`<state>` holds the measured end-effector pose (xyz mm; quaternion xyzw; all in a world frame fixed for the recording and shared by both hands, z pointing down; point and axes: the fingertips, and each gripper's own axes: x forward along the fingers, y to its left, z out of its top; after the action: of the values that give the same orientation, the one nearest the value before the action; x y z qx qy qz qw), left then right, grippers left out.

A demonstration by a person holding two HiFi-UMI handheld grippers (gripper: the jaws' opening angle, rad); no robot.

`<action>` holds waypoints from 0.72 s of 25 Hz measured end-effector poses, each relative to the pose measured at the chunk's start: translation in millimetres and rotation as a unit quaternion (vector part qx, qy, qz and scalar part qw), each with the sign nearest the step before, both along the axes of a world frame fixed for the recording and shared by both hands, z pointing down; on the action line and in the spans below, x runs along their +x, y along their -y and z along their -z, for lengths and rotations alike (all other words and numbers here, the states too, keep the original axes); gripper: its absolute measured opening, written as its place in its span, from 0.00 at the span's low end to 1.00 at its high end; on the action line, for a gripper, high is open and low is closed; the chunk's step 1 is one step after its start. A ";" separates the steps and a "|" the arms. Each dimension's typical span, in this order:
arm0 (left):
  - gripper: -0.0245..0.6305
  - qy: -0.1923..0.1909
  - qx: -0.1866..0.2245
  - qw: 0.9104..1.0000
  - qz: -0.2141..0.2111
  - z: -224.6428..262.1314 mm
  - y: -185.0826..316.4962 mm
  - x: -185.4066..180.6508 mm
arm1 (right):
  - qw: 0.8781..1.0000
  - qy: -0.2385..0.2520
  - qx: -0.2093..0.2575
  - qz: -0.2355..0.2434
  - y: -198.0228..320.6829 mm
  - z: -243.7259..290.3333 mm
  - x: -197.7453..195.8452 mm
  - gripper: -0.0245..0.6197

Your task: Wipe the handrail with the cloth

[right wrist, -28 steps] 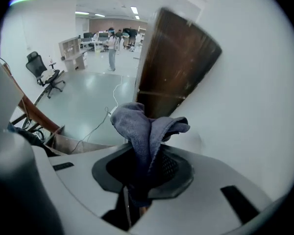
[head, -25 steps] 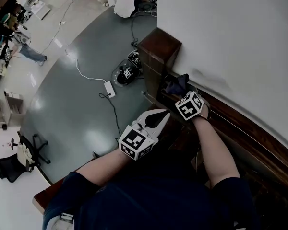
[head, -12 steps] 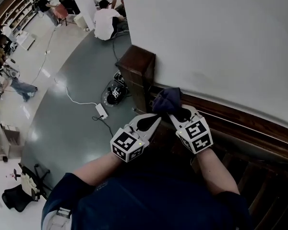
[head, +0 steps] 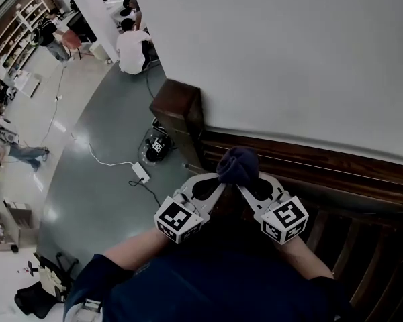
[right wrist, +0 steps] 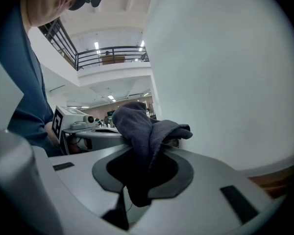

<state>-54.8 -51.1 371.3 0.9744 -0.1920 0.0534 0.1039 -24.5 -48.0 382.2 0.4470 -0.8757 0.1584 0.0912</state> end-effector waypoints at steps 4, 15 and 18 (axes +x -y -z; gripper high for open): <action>0.04 0.001 -0.003 1.000 0.001 0.2 -1.5 -0.4 | 1.000 0.006 -0.004 0.003 -1.0 2.0 1.9 0.17; 0.04 0.004 0.000 1.000 -0.004 0.9 -8.3 6.9 | 1.000 0.001 0.008 0.011 -7.9 16.2 3.9 0.17; 0.04 0.003 0.001 1.000 -0.003 1.8 -7.4 7.4 | 1.000 0.002 0.013 0.014 -7.9 19.0 3.1 0.17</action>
<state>-47.4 -43.8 369.4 0.9749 -0.1897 0.0563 0.1022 -21.4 -40.0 363.2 0.4354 -0.8842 0.1463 0.0857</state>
